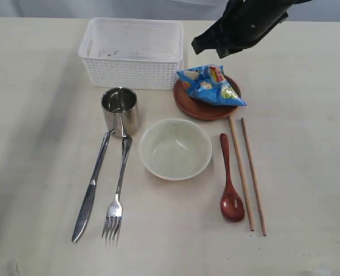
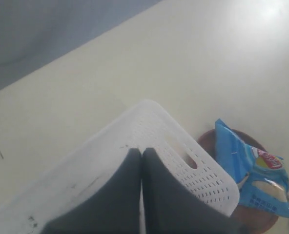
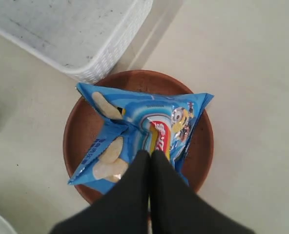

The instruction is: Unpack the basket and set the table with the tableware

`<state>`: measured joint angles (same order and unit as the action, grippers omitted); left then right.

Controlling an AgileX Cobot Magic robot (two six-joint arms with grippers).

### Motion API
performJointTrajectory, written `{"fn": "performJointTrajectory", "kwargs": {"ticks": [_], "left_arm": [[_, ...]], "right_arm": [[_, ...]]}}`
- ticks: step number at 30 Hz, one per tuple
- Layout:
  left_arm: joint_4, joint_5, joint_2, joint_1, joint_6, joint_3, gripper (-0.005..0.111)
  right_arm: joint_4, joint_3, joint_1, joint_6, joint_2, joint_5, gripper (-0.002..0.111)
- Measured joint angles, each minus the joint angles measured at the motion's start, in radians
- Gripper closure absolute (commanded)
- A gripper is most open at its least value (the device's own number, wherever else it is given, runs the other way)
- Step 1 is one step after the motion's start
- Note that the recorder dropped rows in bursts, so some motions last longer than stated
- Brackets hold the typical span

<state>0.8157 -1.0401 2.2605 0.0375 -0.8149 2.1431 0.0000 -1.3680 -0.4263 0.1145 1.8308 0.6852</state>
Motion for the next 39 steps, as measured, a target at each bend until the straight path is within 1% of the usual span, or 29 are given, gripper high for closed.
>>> {"fn": "performJointTrajectory", "kwargs": {"ticks": [6, 10, 13, 14, 16, 18, 20, 21, 23, 25, 30, 39], "left_arm": [[0.034, 0.134, -0.125, 0.0, -0.111, -0.241, 0.107], [0.063, 0.252, -0.272, 0.0, -0.177, -0.436, 0.107], [0.139, 0.373, -0.387, 0.0, -0.269, -0.592, 0.107], [0.191, 0.419, -0.429, 0.0, -0.324, -0.652, 0.107], [0.342, 0.498, -0.502, 0.0, -0.464, -0.764, 0.107], [0.554, 0.573, -0.577, 0.0, -0.686, -0.88, 0.107], [0.744, 0.616, -0.638, 0.0, -0.909, -0.96, 0.107], [0.803, 0.621, -0.661, 0.0, -0.996, -0.989, 0.107], [0.862, 0.623, -0.686, 0.0, -1.091, -1.015, 0.107], [0.897, 0.597, -0.693, 0.0, -1.128, -1.02, 0.107], [0.913, 0.525, -0.688, 0.0, -1.172, -1.023, 0.107], [0.917, 0.537, -0.667, 0.0, -1.254, -1.023, 0.107]], "right_arm": [[0.0, 0.0, 0.0, 0.012, 0.0, 0.0, 0.109], [0.0, 0.0, 0.0, 0.012, 0.0, 0.0, 0.109], [0.0, 0.0, 0.0, 0.012, 0.0, 0.0, 0.109], [0.0, 0.0, 0.0, 0.012, 0.0, 0.002, 0.109], [0.0, 0.0, 0.0, 0.012, 0.0, 0.002, 0.109], [0.0, 0.0, 0.0, 0.012, 0.0, 0.002, 0.109], [0.0, 0.0, 0.0, 0.012, 0.0, 0.002, 0.109], [0.0, 0.0, 0.0, 0.012, 0.0, 0.002, 0.109], [0.0, 0.0, 0.0, 0.012, 0.0, -0.002, 0.109], [0.0, 0.0, 0.0, 0.012, 0.0, -0.004, 0.109], [0.0, 0.0, 0.0, 0.012, 0.0, -0.004, 0.109], [0.0, 0.0, 0.0, 0.012, 0.0, -0.004, 0.109]]}}
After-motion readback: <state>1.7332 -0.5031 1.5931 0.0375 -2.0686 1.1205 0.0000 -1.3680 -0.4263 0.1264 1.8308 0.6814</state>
